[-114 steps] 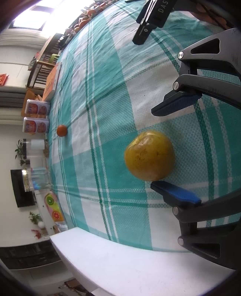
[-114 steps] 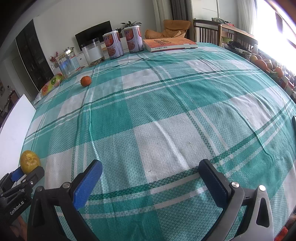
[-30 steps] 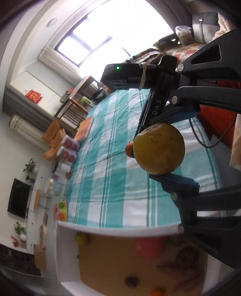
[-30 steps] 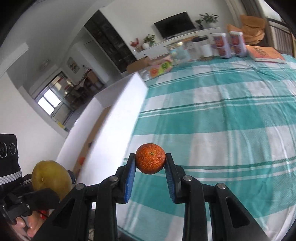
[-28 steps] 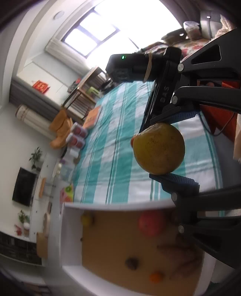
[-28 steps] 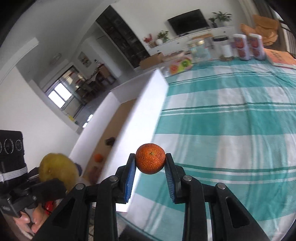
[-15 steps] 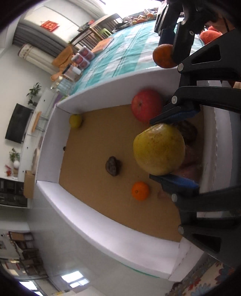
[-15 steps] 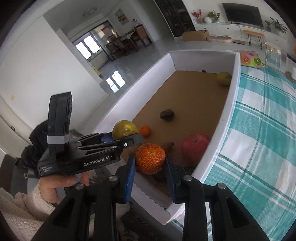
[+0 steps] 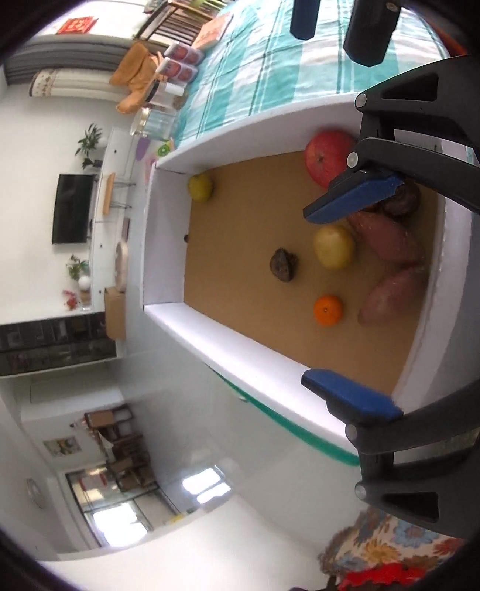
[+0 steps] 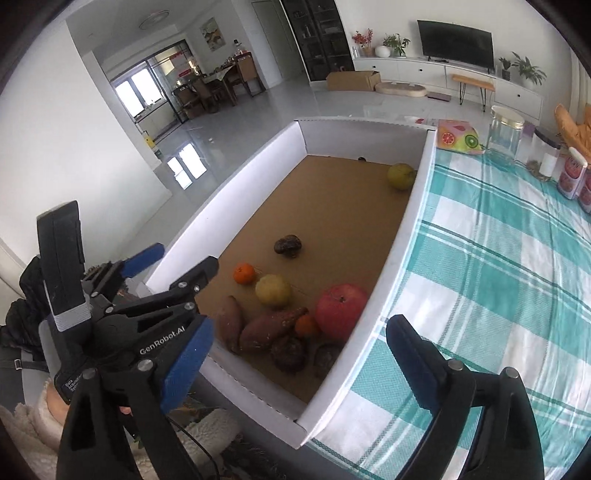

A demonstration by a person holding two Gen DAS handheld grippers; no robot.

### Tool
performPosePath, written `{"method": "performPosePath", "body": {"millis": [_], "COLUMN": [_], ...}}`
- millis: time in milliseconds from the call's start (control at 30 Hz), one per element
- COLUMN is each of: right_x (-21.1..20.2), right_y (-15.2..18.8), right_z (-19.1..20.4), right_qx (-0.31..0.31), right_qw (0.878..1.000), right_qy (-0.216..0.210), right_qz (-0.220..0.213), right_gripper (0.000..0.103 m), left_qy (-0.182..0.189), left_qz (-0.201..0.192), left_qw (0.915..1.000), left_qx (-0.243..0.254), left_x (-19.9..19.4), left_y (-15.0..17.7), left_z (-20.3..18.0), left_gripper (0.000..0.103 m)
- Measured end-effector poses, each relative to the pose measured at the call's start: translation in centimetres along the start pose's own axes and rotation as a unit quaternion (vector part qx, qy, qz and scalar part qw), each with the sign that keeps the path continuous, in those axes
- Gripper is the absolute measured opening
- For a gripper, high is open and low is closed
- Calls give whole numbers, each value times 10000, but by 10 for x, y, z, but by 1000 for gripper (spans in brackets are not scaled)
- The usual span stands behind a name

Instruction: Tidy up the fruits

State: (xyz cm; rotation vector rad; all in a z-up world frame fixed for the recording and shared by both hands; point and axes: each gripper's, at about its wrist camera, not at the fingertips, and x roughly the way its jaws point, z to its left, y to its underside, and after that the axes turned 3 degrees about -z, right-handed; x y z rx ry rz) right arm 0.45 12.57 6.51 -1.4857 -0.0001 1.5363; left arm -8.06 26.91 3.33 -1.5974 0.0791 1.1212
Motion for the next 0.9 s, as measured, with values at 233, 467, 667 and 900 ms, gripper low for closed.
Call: {"method": "performPosePath", "body": {"millis": [233, 467, 667, 900], "right_x": [-2, 0, 3, 7], "right_y": [17, 19, 19, 17], "right_z": [22, 31, 32, 37], "right_qx": [-185, -340, -331, -366], "right_qw": [9986, 9963, 9961, 9963], "right_qy": [443, 759, 782, 727], "right_qz": [217, 218, 248, 260], "right_gripper": [94, 94, 94, 94], "left_qy": [-471, -509, -340, -292], "left_qz": [561, 561, 664, 725], "left_qw": [9968, 9970, 9972, 9969], "left_qx": [305, 166, 74, -27], "left_x": [-10, -13, -12, -11], "left_y": [7, 9, 12, 15], "left_z": [0, 13, 16, 21], "left_gripper": [83, 83, 83, 83]}}
